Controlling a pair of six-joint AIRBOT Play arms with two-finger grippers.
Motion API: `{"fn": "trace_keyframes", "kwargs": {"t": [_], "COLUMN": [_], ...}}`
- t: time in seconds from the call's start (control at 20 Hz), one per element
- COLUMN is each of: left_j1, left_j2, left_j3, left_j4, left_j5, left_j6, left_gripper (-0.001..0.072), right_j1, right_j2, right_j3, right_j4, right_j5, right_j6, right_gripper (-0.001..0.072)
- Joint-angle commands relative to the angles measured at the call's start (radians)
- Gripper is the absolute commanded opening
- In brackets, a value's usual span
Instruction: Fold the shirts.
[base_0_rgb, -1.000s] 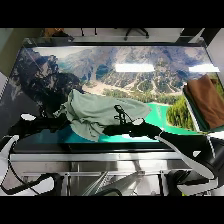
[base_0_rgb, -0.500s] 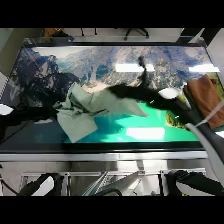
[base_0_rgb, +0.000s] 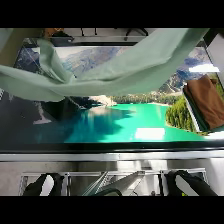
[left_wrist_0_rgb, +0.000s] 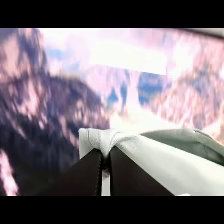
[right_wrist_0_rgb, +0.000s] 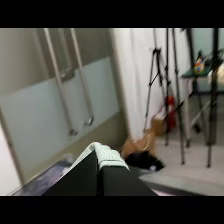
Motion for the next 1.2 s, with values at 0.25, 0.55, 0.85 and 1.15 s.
{"fn": "trace_keyframes", "kwargs": {"t": [0.25, 0.55, 0.85, 1.15], "left_j1": [-0.064, -0.207, -0.261, -0.261], "left_j2": [-0.212, -0.492, -0.784, -0.838], "left_j3": [0.074, -0.421, -0.426, -0.225], "left_j4": [-0.008, -0.008, -0.009, -0.009], "left_j5": [-0.134, 0.192, 0.249, 0.082], "left_j6": [-0.006, 0.064, 0.091, 0.089], "left_gripper": [0.0015, 0.0015, 0.0015, 0.0015], "right_j1": [-0.08, -0.036, -0.04, -0.148], "right_j2": [-0.204, -0.626, -0.921, -0.768], "right_j3": [0.048, -0.054, -0.053, -0.032], "right_j4": [-0.219, -0.228, -0.224, -0.351], "right_j5": [0.168, 0.215, 0.216, 0.385], "right_j6": [0.16, 0.182, 0.2, 0.315], "right_gripper": [0.0017, 0.0021, 0.0252, 0.0373]}}
